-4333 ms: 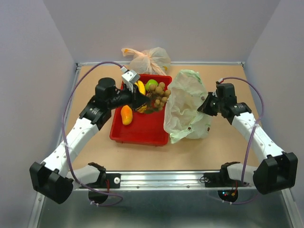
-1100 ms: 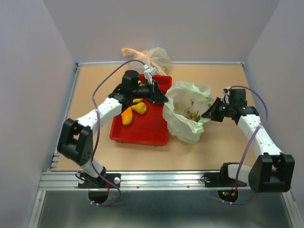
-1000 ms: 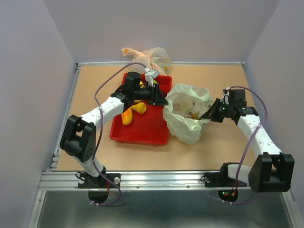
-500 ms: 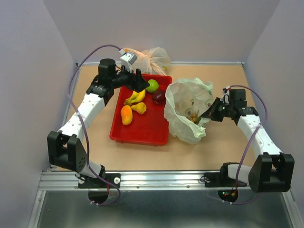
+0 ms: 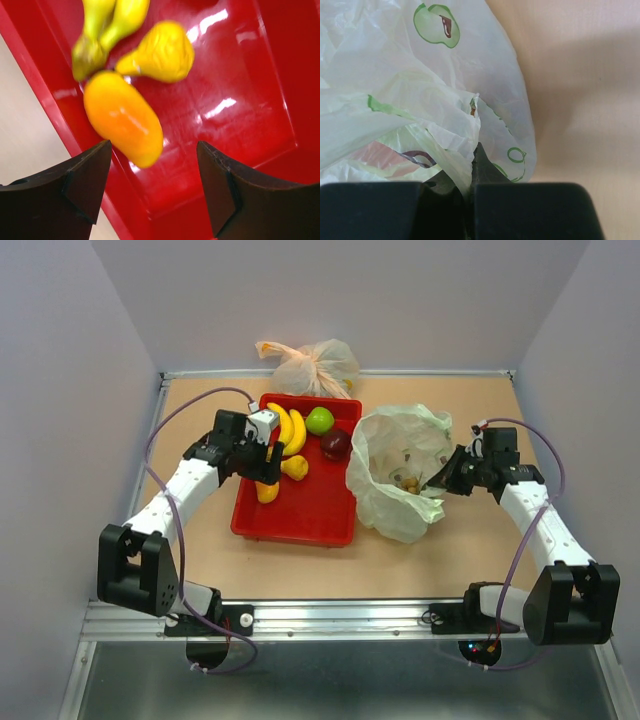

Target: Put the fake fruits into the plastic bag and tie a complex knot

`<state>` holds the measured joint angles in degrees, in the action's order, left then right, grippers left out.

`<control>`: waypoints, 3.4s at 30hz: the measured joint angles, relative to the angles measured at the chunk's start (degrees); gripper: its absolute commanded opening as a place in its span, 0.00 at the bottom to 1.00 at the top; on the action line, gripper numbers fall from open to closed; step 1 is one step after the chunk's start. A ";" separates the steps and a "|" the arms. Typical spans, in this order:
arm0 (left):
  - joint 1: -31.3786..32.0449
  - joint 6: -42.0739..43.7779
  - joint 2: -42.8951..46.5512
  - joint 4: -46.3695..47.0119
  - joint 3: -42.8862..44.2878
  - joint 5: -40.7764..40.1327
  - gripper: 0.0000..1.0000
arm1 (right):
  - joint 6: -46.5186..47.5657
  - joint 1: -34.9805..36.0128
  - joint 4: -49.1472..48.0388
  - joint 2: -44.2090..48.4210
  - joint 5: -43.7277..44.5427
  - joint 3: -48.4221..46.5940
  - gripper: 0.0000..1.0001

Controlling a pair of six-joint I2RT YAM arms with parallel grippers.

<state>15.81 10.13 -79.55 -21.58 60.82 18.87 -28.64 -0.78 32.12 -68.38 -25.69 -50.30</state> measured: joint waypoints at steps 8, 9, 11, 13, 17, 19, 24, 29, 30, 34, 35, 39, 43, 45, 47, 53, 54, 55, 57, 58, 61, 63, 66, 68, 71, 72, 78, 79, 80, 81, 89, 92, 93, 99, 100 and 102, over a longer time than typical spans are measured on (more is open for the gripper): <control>2.23 -15.50 -1.97 -0.04 -5.01 -10.38 0.84 | 0.37 0.00 0.00 -0.24 2.19 0.00 0.00; 3.10 -17.88 -3.08 0.76 -4.98 -12.96 0.84 | 0.37 0.00 0.00 -0.35 2.19 0.00 0.00; 4.70 -20.06 -5.33 1.62 -4.87 -16.06 0.84 | 0.42 0.00 0.02 -0.55 2.19 0.00 0.00; 6.60 -22.47 -8.74 2.29 -4.15 -19.82 0.84 | 0.42 0.00 0.02 -0.63 2.19 0.00 0.00; 8.81 -25.16 -15.32 2.75 -2.29 -24.63 0.82 | 0.70 0.00 0.04 -0.66 2.19 -0.02 0.00; 8.92 -25.99 -18.29 2.58 -0.63 -26.43 0.76 | 0.87 0.00 0.09 -0.66 2.21 -0.20 0.00; 8.90 -27.26 -20.90 2.08 2.27 -28.15 0.42 | 1.46 0.00 0.07 -0.66 2.23 -0.57 0.00; 8.92 -25.22 -18.32 2.19 2.97 -26.91 0.37 | 2.34 0.00 0.35 -0.66 2.27 -0.57 0.00; 8.98 -24.48 -16.52 2.10 2.97 -26.05 0.36 | 2.51 0.00 0.46 -0.66 2.27 -0.59 0.00; 10.08 -20.70 -6.88 2.93 5.33 -21.46 0.36 | 3.19 0.00 0.66 -0.63 2.27 -1.01 0.00; 10.82 -19.43 -4.52 3.58 6.78 -19.67 0.36 | 3.23 0.00 0.68 -0.63 2.23 -1.20 0.00; 17.77 -14.23 3.17 11.76 14.64 -9.18 0.34 | 3.21 0.00 0.70 -0.57 1.66 -1.51 0.00; 23.21 -10.03 6.21 20.11 16.76 1.95 0.34 | 3.19 0.00 0.72 -0.57 0.90 -1.51 0.00; 25.35 -7.80 5.95 22.99 16.76 6.40 0.38 | 3.17 0.00 0.74 -0.59 0.52 -1.53 0.00; 27.76 -4.79 3.74 25.20 16.76 9.94 0.45 | 3.08 0.00 0.94 -0.59 0.15 -1.95 0.01; 32.72 0.57 -5.66 26.01 16.85 13.09 0.94 | 2.08 0.00 0.85 -0.63 -1.55 -4.13 0.00; 33.38 0.98 -7.48 25.57 17.11 13.09 0.99 | 2.03 0.00 0.87 -0.63 -1.66 -4.28 0.00; 33.68 1.55 -8.63 25.35 17.29 13.05 0.99 | 1.88 0.00 0.83 -0.63 -1.84 -4.42 0.00; 33.86 0.63 -10.93 23.87 18.91 11.45 0.99 | 1.75 0.00 0.85 -0.66 -2.19 -4.52 0.00; 33.83 0.74 -11.32 23.26 19.67 10.99 0.99 | 1.68 0.00 0.87 -0.66 -2.27 -4.52 0.00; 32.96 0.35 -10.84 22.32 22.67 8.61 0.99 | 1.62 0.00 0.87 -0.70 -2.40 -4.52 0.01; 31.23 -0.61 -8.50 22.64 22.80 8.46 0.99 | 1.62 0.00 0.87 -0.72 -2.38 -4.52 0.00; 27.10 -3.96 -3.10 24.17 20.44 7.65 0.99 | 1.64 0.00 0.87 -0.72 -2.34 -4.52 0.00; 22.71 -7.87 3.02 24.79 16.09 4.96 0.98 | 1.64 0.00 0.87 -0.72 -2.19 -4.52 0.00; 18.23 -11.98 9.01 24.92 10.38 -1.25 0.96 | 1.64 0.00 0.85 -0.72 -1.90 -4.52 0.00; 17.68 -13.22 9.64 24.48 8.87 -3.85 0.96 | 1.64 0.00 0.85 -0.72 -1.84 -4.52 0.00; 17.33 -20.04 0.59 17.77 5.33 -19.91 0.99 | 1.86 0.00 0.85 -1.03 -1.53 -4.52 0.00; 17.33 -20.81 -1.44 16.92 5.35 -21.40 0.99 | 1.88 0.00 0.85 -1.14 -1.46 -4.52 0.00; 17.33 -21.66 -4.26 15.69 5.35 -23.04 0.99 | 1.88 0.00 0.85 -1.31 -1.29 -4.52 0.00; 17.27 -22.91 -7.98 13.57 5.57 -25.33 0.99 | 1.90 0.00 0.85 -1.38 -1.20 -4.52 0.00; 17.16 -28.30 -23.32 7.76 12.63 -32.70 0.99 | 2.16 0.00 0.87 -1.42 -0.52 -4.52 0.01; 17.07 -29.68 -26.43 7.63 14.78 -34.16 0.99 | 2.25 0.00 0.87 -1.42 -0.22 -4.52 0.01; 16.92 -30.14 -27.41 7.67 15.32 -34.47 0.98 | 2.32 0.00 0.85 -1.42 -0.15 -4.52 0.00; 15.91 -32.24 -31.71 6.95 17.44 -36.48 0.85 | 2.86 0.00 0.85 -1.42 0.22 -4.52 0.00; 15.80 -32.39 -31.78 6.64 17.44 -36.41 0.82 | 2.95 0.00 0.85 -1.42 0.24 -4.52 0.01; 15.58 -32.74 -31.78 6.08 17.44 -36.00 0.73 | 3.02 0.00 0.85 -1.42 0.24 -4.52 0.00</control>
<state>31.40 -22.61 -111.33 -15.51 78.26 -17.12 -25.63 -0.78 32.97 -69.80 -25.45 -54.83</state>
